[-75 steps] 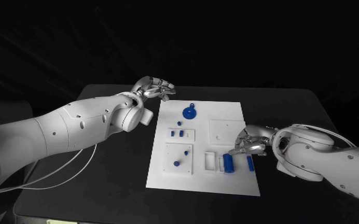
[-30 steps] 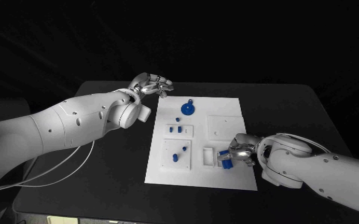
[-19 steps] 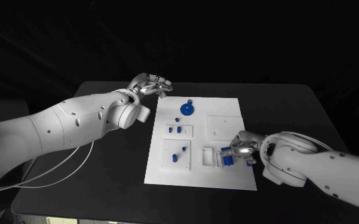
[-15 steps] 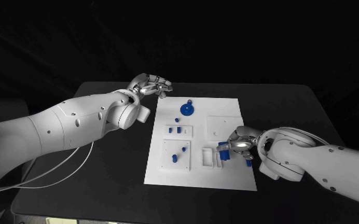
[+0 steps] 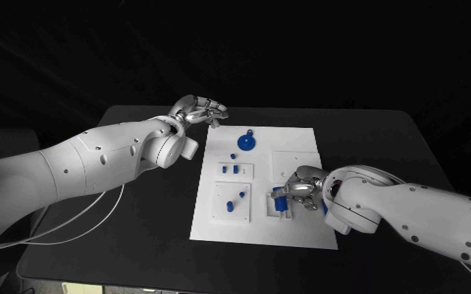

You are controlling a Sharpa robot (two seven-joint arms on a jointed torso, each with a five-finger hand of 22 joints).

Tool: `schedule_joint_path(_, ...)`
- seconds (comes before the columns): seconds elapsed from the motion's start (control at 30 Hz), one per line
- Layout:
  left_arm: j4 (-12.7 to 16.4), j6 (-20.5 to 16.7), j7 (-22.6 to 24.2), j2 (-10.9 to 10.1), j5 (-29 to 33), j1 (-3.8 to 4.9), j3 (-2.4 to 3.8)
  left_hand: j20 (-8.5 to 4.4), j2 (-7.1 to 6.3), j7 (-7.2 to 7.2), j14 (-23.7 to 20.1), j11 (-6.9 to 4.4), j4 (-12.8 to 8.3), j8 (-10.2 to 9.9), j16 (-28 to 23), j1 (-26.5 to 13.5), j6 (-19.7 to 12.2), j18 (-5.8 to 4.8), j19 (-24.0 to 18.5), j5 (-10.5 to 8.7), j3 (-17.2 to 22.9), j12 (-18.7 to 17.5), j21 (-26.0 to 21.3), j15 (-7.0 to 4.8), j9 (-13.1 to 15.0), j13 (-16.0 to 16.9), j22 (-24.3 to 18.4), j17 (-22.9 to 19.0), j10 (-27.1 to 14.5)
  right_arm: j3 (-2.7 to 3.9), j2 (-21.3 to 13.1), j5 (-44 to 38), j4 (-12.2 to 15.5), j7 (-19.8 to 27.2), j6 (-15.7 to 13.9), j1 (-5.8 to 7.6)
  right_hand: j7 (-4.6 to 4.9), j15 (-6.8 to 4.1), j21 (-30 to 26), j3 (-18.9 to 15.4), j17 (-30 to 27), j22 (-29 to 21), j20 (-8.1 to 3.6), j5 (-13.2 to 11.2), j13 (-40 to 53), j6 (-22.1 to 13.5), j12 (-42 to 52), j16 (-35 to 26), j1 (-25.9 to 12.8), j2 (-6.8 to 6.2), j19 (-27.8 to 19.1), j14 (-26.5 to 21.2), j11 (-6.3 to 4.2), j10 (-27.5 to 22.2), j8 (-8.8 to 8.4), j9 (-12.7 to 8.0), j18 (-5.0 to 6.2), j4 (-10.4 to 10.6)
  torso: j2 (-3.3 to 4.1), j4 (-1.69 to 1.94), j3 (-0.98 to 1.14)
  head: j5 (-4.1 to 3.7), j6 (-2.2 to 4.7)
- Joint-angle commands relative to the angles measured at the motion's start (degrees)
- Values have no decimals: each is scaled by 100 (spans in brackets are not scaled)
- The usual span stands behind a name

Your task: Assemble the parts on the task board

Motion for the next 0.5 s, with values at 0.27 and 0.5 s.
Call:
schedule_joint_path(0.27, 17, 62, 46, 0, 30, 4, 4, -2, 31, 46, 16, 2, 33, 28, -26, -43, -1, 34, -17, -28, 1, 26, -25, 9, -9, -1, 11, 10, -37, -36, 98, 23, -79, -171, 124, -15, 23, -29, 41, -5, 13, 96, 54, 13, 1, 66, -1, -26, -124, -20, -7, 24, -5, 19, -31, -2, 574, -58, -1, -7, -3, 12, -8)
schedule_joint_path(0.5, 23, 65, 42, -4, 30, 4, 4, -2, 30, 46, 16, 2, 34, 29, -27, -44, -2, 34, -18, -28, 0, 26, -26, 9, -10, -1, 13, 14, -38, -48, 110, 21, -64, -188, 181, -17, 24, -28, 43, -14, 16, 94, 54, 13, 2, 66, -4, -30, -174, -44, -8, 26, -4, 16, -37, -2, 574, -68, 0, -10, -3, 22, -17)
